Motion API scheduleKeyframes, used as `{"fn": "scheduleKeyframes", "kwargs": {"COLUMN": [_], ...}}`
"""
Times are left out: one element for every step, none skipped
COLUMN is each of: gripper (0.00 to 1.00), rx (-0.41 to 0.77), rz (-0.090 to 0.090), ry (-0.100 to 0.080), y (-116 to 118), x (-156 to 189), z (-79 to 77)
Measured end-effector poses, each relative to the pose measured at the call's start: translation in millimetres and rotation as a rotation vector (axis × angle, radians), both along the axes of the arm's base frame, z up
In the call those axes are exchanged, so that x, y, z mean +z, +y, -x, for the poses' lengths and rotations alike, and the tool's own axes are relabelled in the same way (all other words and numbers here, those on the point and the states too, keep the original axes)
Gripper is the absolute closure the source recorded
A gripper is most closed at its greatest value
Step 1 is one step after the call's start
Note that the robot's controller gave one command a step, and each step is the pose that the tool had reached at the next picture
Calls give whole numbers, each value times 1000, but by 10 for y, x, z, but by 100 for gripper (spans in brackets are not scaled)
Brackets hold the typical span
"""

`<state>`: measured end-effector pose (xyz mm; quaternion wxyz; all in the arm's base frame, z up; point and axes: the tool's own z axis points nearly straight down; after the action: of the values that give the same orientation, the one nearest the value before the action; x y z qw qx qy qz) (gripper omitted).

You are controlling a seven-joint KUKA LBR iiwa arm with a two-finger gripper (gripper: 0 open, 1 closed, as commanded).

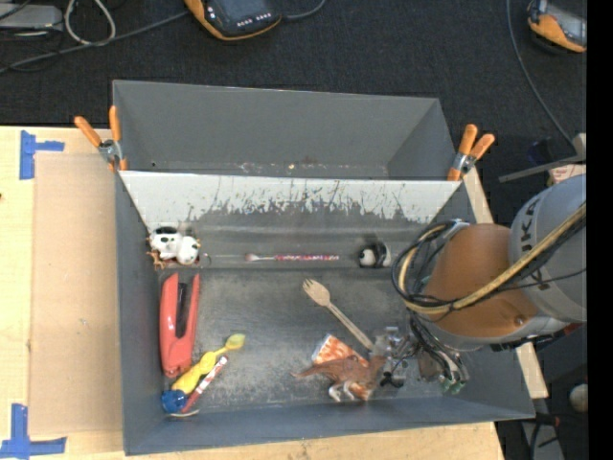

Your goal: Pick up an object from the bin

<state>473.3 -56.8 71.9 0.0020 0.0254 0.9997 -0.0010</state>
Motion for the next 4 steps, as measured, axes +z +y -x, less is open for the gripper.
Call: {"fn": "scheduleKeyframes", "kwargs": {"gripper": [100, 100, 100, 100], "rx": [1, -2, 217, 345], "rz": [0, -2, 0, -2], "ry": [0, 11, 0, 9], "y": [0, 1, 215, 230], "x": [0, 160, 274, 851], "z": [0, 24, -32, -25]}}
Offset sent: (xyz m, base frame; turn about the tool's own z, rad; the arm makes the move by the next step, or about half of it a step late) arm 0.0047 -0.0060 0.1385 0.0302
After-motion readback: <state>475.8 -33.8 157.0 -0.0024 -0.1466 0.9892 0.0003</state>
